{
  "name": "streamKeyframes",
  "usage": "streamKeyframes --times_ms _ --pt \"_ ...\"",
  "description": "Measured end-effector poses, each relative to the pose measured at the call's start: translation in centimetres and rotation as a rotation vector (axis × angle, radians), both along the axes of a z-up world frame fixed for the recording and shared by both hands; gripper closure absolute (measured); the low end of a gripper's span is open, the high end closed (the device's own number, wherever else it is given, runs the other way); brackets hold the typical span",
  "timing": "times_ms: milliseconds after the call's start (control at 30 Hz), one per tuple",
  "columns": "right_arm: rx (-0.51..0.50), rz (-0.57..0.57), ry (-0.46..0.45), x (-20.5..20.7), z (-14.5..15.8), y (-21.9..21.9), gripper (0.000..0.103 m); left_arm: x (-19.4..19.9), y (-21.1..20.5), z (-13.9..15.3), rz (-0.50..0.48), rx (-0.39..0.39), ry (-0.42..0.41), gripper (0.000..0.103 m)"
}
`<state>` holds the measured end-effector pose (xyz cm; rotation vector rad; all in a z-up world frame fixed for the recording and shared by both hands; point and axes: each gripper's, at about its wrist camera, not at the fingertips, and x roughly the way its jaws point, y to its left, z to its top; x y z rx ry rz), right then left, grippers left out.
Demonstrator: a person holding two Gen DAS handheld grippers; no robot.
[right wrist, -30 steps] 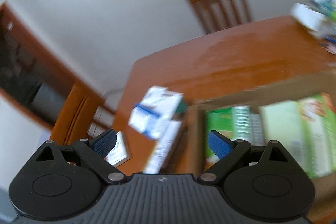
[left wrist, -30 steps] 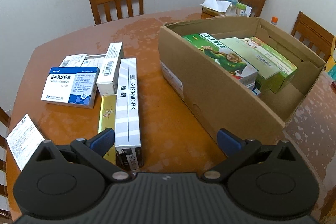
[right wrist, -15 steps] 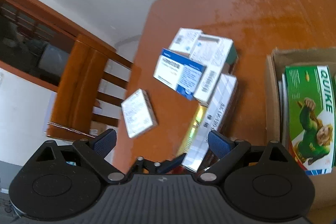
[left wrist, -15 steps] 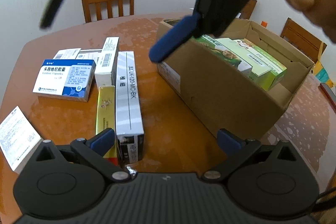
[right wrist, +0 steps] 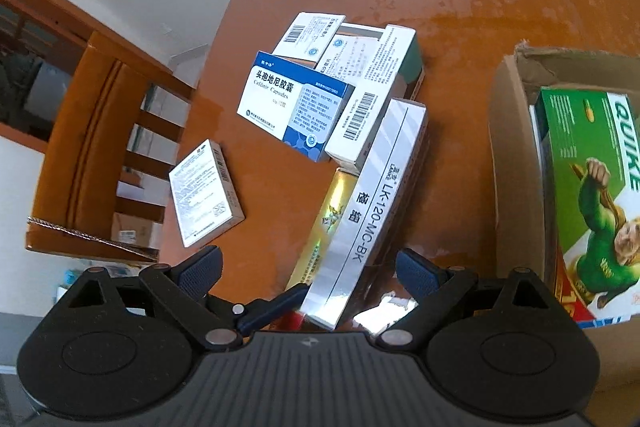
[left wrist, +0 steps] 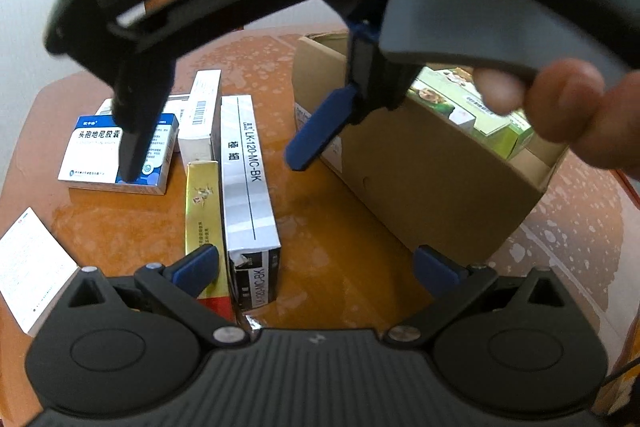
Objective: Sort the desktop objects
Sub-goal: 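Move the right gripper down over the long white lettered box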
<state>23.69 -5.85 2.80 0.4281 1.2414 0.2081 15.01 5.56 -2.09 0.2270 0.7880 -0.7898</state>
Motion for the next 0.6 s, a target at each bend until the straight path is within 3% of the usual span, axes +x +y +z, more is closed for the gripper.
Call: streamKeyframes --times_ms 67,267,467,600 --pt "-0.006 0.008 0.002 0.5 -0.4 0.1 0.021 0.0 -0.1 0.0 -0.002 0.000 -0.002 0.000" --pt "-0.025 0.006 0.018 1.1 -1.2 0.2 0.026 0.0 0.0 -0.1 0.001 -0.011 -0.002 0.000" --pt "-0.068 0.004 0.038 1.5 -2.0 0.2 0.049 0.1 0.1 -0.2 0.001 -0.019 -0.007 0.000" --pt "-0.084 -0.003 0.070 1.7 -2.9 -0.1 0.049 0.0 0.1 -0.3 -0.022 -0.022 -0.010 0.000"
